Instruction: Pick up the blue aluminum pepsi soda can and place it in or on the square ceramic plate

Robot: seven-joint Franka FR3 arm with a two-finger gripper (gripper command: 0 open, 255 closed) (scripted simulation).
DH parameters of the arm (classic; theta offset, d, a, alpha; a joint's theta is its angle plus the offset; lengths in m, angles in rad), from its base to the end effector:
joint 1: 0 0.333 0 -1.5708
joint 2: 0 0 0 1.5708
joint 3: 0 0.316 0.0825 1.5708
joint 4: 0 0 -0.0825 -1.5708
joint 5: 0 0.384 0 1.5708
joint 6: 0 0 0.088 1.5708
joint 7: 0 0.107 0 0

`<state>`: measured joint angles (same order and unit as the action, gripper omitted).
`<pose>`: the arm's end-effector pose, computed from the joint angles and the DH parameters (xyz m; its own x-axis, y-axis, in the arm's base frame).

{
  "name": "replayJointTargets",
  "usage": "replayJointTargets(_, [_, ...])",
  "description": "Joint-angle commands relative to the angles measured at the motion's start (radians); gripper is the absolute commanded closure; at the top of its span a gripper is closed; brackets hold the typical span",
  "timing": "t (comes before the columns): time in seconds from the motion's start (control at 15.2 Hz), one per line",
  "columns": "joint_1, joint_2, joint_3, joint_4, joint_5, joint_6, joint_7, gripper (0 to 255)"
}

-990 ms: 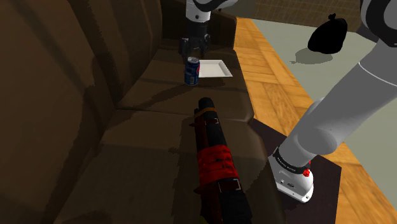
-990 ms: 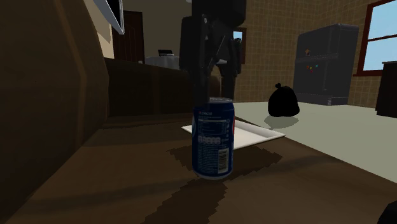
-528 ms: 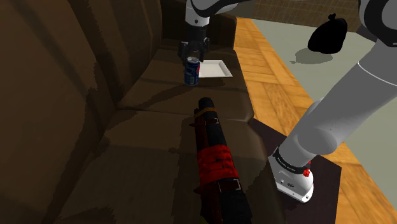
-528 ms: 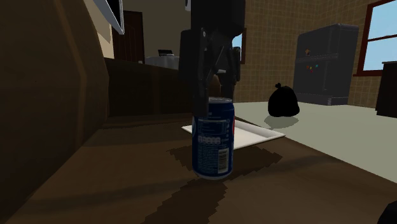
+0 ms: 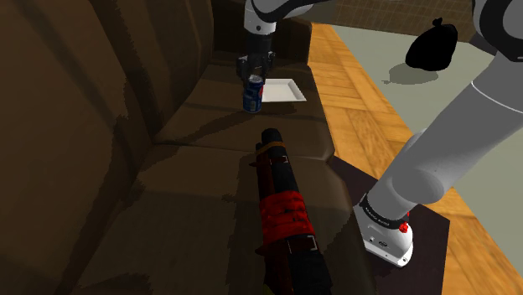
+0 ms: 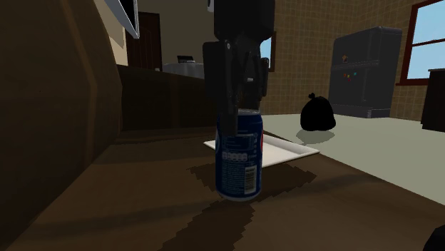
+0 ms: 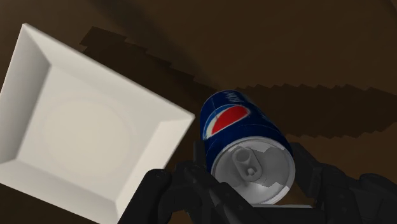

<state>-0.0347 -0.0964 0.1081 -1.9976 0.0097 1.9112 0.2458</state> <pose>0.5293 0.0411 0.5025 0.9845 -0.1751 0.0095 -0.1751 -0.9845 -0.0011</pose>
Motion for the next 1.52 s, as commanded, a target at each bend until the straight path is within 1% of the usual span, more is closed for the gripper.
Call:
replayJointTargets(0.0, [0.0, 0.0, 0.0, -0.001, 0.0, 0.0, 0.0, 255])
replayJointTargets(0.2, [0.0, 0.0, 0.0, -0.001, 0.0, 0.0, 0.0, 255])
replayJointTargets(1.32, [-0.001, -0.001, -0.001, 0.227, -0.001, -0.229, 0.0, 255])
replayJointTargets(1.39, [-0.001, -0.001, -0.001, 0.229, -0.001, -0.231, 0.0, 255])
replayJointTargets(1.45, [-0.012, -0.002, -0.014, 0.236, -0.002, -0.238, -0.023, 255])
